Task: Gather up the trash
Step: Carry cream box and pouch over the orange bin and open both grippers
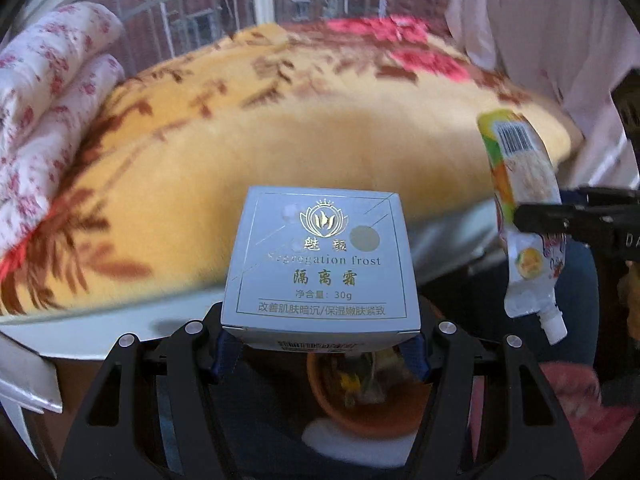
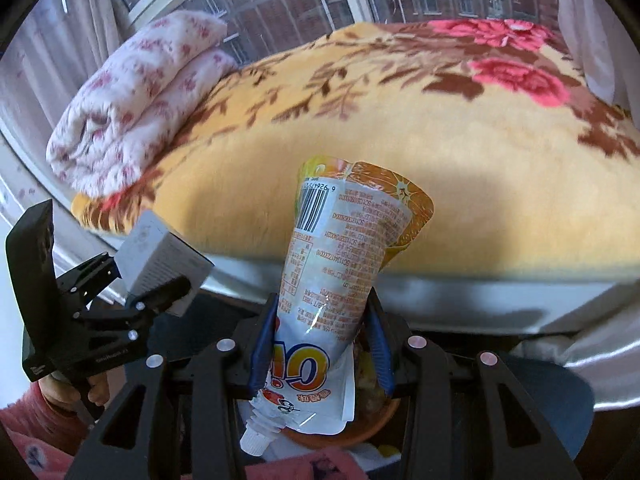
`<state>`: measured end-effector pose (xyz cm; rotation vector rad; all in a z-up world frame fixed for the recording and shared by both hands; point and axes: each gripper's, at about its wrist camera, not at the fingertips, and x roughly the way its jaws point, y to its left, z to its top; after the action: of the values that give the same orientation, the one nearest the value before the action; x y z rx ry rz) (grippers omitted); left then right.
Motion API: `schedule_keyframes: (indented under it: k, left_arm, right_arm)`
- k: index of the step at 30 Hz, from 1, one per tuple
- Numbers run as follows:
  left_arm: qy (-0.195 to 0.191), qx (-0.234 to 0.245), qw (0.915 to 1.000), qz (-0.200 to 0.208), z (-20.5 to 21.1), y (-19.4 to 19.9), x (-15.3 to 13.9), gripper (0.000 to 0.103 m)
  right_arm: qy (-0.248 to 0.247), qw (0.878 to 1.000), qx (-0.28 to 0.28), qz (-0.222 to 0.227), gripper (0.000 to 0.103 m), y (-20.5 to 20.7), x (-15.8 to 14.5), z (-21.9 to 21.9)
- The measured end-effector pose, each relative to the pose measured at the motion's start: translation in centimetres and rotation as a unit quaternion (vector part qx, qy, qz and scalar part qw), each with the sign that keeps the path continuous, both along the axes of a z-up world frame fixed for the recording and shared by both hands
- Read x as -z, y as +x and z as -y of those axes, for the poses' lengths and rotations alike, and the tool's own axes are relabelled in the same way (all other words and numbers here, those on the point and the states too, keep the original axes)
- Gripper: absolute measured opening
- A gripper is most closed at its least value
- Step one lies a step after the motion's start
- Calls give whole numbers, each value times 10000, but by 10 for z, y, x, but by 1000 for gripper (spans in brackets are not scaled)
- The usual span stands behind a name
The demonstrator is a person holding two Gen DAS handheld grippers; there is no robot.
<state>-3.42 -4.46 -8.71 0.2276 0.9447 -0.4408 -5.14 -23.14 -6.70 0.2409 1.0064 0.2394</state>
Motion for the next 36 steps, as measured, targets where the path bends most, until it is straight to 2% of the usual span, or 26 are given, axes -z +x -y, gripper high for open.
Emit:
schedule_keyframes:
  k: [6,12,20,24,26,28,29,33,36]
  left_arm:
    - [143,167,9977,-641,4,-13,44,62]
    - [247,238,9894,-1412,9,-9,91,62]
    - [467,354,9808,-1862,21,-6,126,63]
    - [554,320,9771,-2029,20,-2,139,63]
    - [575,271,9752,-2119,20,3,144,64]
    - [623,193,9734,-2195,18,7,150,75]
    - [627,122,9732,-2207,16,9,151,83]
    - [609,31,9714,-2296,11,13,155,87]
    - [606,2,9680,-2434,15,16,161,87]
  right_arm:
    - [59,9990,-147,-425,41,-9,39,-14]
    - [88,9967,-181,-785,41,-12,70,-22]
    - [120,9893,-239,-1432,42,-5,110,-28]
    - [116,9864,-294,-1611,43,-3,123,-30]
    - [172,9853,-278,-1678,48,-2,126,-28]
    - [145,9851,-234,-1696,67,-1,128,-26]
    - [91,9859,-162,-1665,72,-1,128,-24]
    - [114,9856,-24,-1689,80,1,129,-18]
    - [122,9842,36,-1765,80,3,133,-14]
